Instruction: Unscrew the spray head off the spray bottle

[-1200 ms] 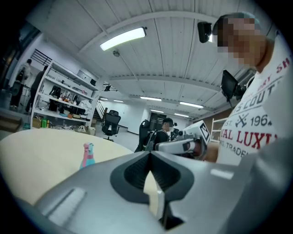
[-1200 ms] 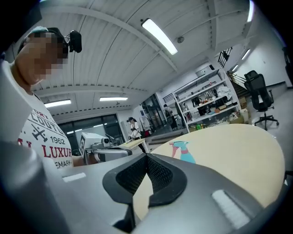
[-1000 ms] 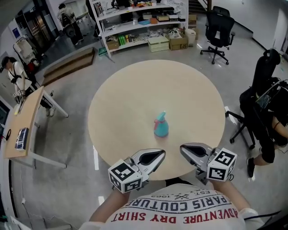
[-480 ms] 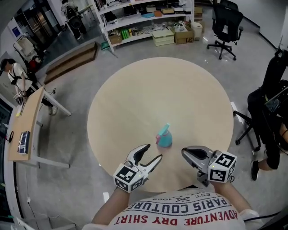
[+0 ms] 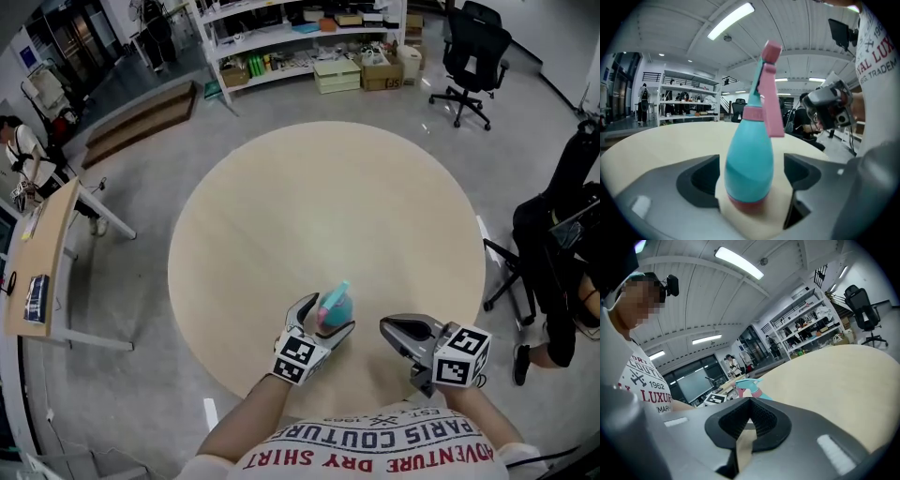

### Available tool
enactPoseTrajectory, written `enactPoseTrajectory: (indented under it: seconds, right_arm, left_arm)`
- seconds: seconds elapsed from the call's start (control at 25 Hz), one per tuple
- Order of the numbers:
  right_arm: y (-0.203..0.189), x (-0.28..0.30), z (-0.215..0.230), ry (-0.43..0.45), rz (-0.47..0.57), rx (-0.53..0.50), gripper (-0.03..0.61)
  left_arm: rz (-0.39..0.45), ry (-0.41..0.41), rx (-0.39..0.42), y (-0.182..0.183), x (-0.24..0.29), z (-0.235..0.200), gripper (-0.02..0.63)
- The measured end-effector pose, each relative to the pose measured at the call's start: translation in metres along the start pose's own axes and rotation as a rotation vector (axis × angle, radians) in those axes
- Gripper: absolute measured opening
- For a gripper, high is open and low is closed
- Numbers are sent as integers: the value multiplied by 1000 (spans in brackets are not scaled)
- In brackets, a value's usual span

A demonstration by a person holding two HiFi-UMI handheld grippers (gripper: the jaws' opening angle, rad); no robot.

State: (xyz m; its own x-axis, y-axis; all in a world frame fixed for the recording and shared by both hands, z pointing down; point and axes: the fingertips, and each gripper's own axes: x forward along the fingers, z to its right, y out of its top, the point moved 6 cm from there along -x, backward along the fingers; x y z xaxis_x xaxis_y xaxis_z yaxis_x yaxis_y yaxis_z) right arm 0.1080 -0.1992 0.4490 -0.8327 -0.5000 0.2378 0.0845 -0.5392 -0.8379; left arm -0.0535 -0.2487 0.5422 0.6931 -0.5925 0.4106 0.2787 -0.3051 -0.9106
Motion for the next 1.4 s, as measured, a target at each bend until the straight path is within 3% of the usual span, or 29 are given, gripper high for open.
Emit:
enactPoseTrajectory:
  seconds: [0.16,0.24,0.52,0.6,0.84,1.16,1.4]
  right_arm:
    - [3,1,9,7,-12,-17,2]
    - [4,3,11,18,-13,-39,2]
    - [7,27,13,17,-33,-198,3]
    - [9,39,16,21,-46,-253,91]
    - [2,84,14,4,-114,-490,155]
    - [3,99,13,-57,-101,-535,162]
    - [4,98,16,6,-107,-533,144]
  left_arm:
    - [-41,-3,16,-4,15,-2,409]
    - [-45,-7,28,-4,18,-1,357]
    - [-53,-38,40,-5,13,-3,354]
    - [-56,-44,43,-4,15,-3,354]
    - [-65,-45,44,-3,16,-2,354]
    - [-58,23,6,0,20,0,354]
    - [-58,-20,27,-1,21,0,353]
